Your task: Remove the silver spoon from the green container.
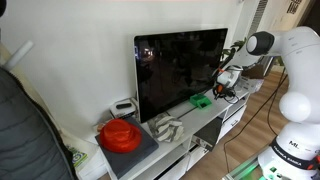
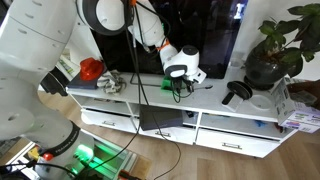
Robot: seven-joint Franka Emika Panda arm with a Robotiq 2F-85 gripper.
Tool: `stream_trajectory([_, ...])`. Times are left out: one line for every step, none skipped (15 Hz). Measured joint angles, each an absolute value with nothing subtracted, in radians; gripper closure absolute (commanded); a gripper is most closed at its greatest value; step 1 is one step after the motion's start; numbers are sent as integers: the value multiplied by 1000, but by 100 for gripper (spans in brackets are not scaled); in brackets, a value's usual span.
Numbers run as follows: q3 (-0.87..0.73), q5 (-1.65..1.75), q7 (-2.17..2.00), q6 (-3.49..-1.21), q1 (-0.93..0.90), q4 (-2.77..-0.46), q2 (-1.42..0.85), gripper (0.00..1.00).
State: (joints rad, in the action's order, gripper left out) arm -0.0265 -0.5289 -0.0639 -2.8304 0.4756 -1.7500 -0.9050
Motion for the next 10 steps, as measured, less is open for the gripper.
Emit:
stream_trajectory([-24, -524, -48, -2834, 479, -1742, -916, 97])
stream_trajectory([-21, -518, -31, -2836, 483, -1733, -926, 97])
stream_trajectory([-15, -510, -17, -2837, 489, -1722, -937, 97])
stream_trajectory([-8, -502, -2, -2837, 496, -1712, -948, 97])
stream_trajectory([0, -495, 13, -2837, 504, -1700, -960, 97])
stream_trajectory([8, -488, 28, -2837, 511, -1689, -972, 97])
stream_trajectory([17, -481, 43, -2837, 519, -1677, -984, 97])
stream_trajectory([24, -472, 54, -2836, 525, -1666, -996, 97])
stream_trajectory([32, -465, 62, -2832, 532, -1656, -1006, 97])
stream_trajectory([39, -459, 71, -2825, 538, -1645, -1017, 97])
